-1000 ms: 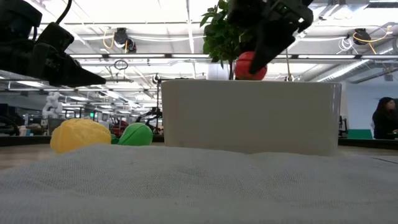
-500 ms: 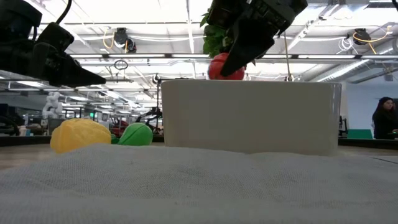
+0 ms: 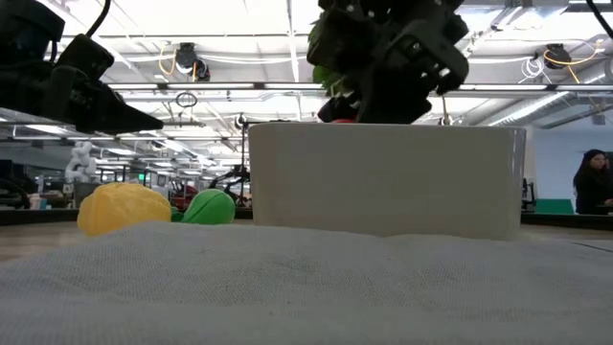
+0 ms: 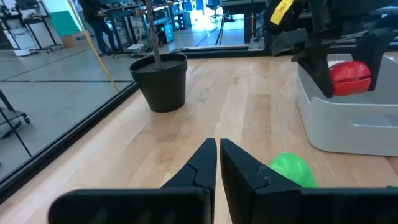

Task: Pick and placing Produce into tupperware
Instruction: Put the tomato into the gray bin

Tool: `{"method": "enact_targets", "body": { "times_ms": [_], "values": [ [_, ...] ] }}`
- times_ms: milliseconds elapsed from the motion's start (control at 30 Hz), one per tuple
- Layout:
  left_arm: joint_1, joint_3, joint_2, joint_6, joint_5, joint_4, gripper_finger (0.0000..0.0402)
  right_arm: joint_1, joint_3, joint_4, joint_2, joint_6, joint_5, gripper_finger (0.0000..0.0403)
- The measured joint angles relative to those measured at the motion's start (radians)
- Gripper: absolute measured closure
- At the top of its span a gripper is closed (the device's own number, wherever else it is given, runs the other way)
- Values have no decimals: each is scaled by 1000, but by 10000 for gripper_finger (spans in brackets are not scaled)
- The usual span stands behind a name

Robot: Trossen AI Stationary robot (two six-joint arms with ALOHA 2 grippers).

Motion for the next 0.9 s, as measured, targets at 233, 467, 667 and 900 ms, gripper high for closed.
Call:
{"method": "enact_targets", "body": {
  "times_ms": [233, 467, 667, 900],
  "values": [
    [0, 0, 0, 8, 0, 0, 376, 1, 0, 9, 5, -127, 1, 149],
    [0, 0, 0, 8, 0, -3, 376, 20, 0, 12, 3, -287, 1, 149],
    [0, 0, 0, 9, 0, -4, 376, 20, 0, 12, 3, -391, 1, 149],
    [0, 0, 0, 9, 0, -5, 376, 11, 0, 12, 28, -446, 0, 149]
  ]
}}
